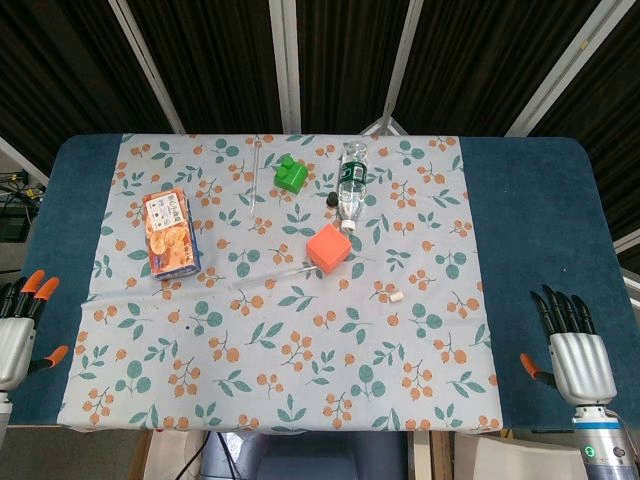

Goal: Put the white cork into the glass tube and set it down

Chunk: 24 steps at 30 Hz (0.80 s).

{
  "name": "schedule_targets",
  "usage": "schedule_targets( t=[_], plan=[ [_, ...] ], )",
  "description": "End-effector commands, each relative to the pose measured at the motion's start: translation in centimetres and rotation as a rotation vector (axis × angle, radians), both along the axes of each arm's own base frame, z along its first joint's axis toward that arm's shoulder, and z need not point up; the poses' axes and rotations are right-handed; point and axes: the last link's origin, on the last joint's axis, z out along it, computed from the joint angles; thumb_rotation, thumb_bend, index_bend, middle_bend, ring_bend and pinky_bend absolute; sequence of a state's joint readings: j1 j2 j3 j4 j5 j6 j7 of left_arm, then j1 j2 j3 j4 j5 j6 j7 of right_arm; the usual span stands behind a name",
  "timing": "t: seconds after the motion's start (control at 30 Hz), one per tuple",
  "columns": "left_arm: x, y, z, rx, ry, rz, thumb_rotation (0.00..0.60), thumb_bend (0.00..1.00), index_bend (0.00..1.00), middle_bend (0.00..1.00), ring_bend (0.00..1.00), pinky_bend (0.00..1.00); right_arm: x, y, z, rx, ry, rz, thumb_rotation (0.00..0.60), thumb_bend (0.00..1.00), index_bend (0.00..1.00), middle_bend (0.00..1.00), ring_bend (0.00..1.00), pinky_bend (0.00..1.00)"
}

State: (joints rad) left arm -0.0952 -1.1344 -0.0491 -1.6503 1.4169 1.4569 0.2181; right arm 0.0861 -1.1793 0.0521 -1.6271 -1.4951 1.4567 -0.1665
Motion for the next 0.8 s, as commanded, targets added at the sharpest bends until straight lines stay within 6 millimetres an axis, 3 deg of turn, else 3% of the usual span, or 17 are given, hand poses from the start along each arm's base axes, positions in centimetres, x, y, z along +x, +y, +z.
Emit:
schedule_targets(
  t=[0.03,0.5,0.8],
  plan=[
    [0.0,-0.1,0.0,-0.001,0.0,0.002,0.6,0.16,0.08,0.01,0.0,0.0,0.1,-0.1,-0.2,0.006,-0.001,0.002,0.6,0.28,0.0,0.0,0.0,0.0],
    [-0.1,0.0,0.2,0.011,-0.004,0.032,0.6,0.16,0.08,0.03,0.0,0.0,0.3,-0.4,-1.4,0.039,-0.016,0.008,0.6,0.28,0.0,0.0,0.0,0.0],
    [3.7,3.9,-0.8,0.009,-0.049,-0.032,0.6,0.17,0.15,0.12,0.0,0.0,0.4,-0.5,-1.5,0.044,-0.031,0.0,0.6,0.28,0.0,0.0,0.0,0.0]
  ],
)
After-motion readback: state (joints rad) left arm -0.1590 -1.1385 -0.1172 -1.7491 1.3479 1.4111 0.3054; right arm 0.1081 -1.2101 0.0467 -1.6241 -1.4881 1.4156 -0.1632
